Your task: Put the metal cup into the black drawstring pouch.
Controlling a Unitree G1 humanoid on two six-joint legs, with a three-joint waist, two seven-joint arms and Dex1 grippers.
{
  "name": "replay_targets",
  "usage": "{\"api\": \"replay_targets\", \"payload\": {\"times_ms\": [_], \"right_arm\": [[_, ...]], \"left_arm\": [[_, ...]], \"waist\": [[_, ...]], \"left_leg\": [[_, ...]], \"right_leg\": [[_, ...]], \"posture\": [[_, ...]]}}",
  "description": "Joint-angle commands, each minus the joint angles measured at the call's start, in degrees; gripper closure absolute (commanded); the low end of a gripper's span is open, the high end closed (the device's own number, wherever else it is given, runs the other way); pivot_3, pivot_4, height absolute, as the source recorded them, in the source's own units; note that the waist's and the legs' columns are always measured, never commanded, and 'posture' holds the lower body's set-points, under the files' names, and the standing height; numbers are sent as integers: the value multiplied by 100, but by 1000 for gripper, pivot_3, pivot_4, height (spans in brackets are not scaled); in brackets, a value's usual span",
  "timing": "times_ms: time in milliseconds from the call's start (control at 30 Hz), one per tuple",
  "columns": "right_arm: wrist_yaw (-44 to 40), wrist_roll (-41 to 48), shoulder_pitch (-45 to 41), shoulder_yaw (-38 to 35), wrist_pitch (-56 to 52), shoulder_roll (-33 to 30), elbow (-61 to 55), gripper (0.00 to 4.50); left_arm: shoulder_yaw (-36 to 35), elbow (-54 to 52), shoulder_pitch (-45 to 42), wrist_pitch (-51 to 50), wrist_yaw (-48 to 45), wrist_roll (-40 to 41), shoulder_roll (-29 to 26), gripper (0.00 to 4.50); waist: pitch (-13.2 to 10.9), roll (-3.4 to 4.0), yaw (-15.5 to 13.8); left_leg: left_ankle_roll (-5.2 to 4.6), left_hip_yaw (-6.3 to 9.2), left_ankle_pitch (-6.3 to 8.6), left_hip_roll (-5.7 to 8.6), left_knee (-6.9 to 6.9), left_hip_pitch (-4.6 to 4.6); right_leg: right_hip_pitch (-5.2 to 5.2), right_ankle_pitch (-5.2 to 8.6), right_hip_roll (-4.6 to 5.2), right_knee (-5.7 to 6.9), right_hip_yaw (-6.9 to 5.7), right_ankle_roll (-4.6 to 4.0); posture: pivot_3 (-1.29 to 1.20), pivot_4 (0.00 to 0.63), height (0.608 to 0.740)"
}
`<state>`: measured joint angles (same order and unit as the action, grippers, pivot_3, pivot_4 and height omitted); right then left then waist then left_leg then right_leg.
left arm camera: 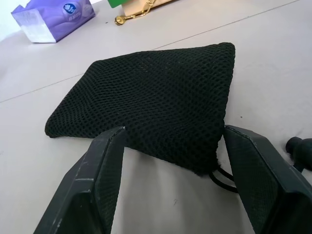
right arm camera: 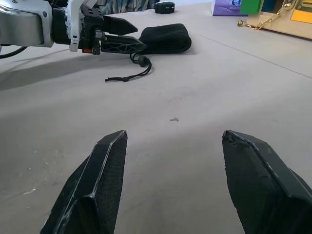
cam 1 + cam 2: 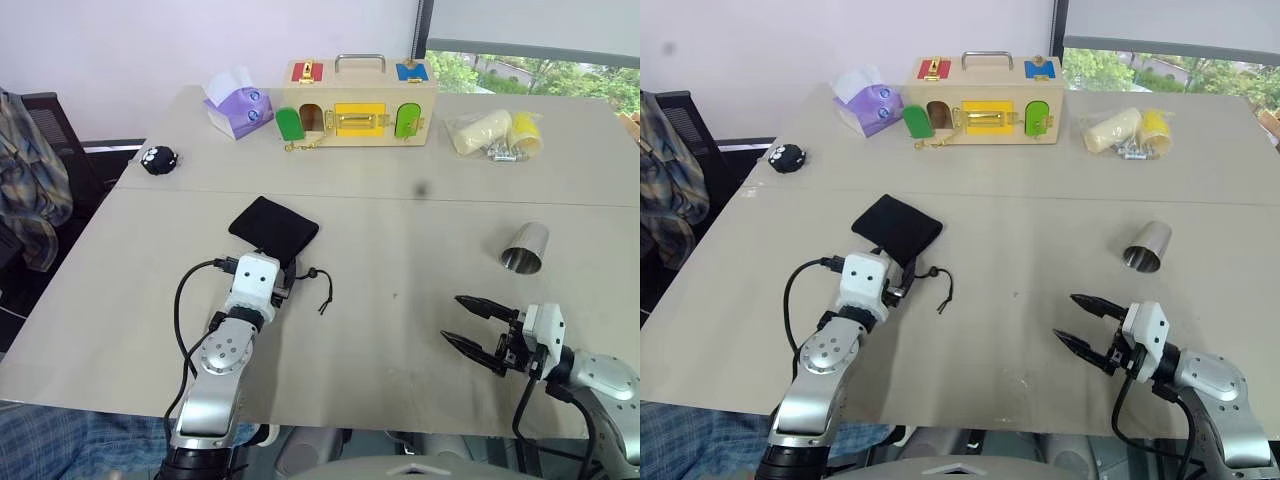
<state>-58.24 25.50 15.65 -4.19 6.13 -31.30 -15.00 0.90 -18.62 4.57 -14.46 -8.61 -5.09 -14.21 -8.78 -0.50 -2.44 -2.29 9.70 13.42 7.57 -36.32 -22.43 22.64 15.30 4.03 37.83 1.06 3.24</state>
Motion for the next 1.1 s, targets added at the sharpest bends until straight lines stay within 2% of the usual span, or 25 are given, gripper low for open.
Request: {"api": "replay_targets", "payload": {"times_ms": [33, 133, 167, 200, 233, 333, 400, 867, 933, 1100], "right_arm": [[-25, 15, 43, -11, 133, -12, -187, 1392], [-43, 10, 91, -14, 219, 11, -142, 1392], [-47, 11, 95, -11, 242, 23, -133, 1355], [-54, 22, 91, -8, 269, 37, -126, 1355], [-53, 23, 81, -6, 310, 58, -117, 1355], [-59, 59, 37, 1, 427, 138, -109, 1355], [-44, 63, 17, 7, 445, 171, -114, 1355], [151, 323, 15, -147, 391, 359, -161, 1355], [353, 311, -8, -239, 386, 440, -98, 1355], [1472, -351, -133, -605, 455, 766, 413, 1355]], "left_arm": [[20, -104, 4, 64, 18, -94, -20, 1236], [-14, -60, -24, 52, 77, -126, 16, 1236], [-24, -46, -37, 20, 110, -143, 33, 1751], [-14, -32, -46, 30, 109, -155, 30, 1990], [9, -21, -51, 40, 101, -177, 18, 2420], [75, 7, -48, 56, 81, -249, 3, 3819], [74, 23, -54, 48, 75, -264, 16, 4445], [106, 60, -112, 42, 16, -251, 27, 4445], [104, 62, -131, 42, 6, -246, 21, 4445], [-107, 114, -299, 108, -162, 107, 26, 4445]], "waist": [[0, 0, 1], [0, 0, 1], [0, 0, 1], [0, 0, 1], [0, 0, 2], [0, 0, 2], [0, 0, 3], [1, 0, 4], [1, 1, 4], [6, -1, -1]], "left_leg": [[0, 0, 0, 0, 0, 0], [0, 0, 0, 0, 0, 0], [0, 0, 0, 0, 0, 0], [0, 0, 0, 0, 0, 0], [0, 0, 0, 0, 0, 0], [0, 0, 0, 0, 0, 1], [0, 0, 0, 0, 0, 1], [0, 1, 0, 0, -2, 1], [0, 1, -1, 0, -2, 1], [2, 1, -1, 0, -5, 2]], "right_leg": [[0, 0, 0, 0, 0, 0], [0, 0, 0, 1, 0, 0], [0, 0, 0, 1, 0, 0], [0, 0, 0, 1, 0, 0], [0, 0, 0, 1, 0, 0], [0, 0, 0, 1, 0, 0], [0, 0, 0, 2, 0, 0], [0, 0, 0, 3, -1, -1], [0, -1, 0, 4, -1, -1], [2, -1, -1, 8, -1, -1]], "posture": [[0, 150, 740], [0, 150, 740], [0, 150, 740], [0, 150, 740], [0, 150, 740], [0, 150, 740], [0, 150, 740], [0, 150, 740], [0, 150, 740], [0, 150, 740]]}}
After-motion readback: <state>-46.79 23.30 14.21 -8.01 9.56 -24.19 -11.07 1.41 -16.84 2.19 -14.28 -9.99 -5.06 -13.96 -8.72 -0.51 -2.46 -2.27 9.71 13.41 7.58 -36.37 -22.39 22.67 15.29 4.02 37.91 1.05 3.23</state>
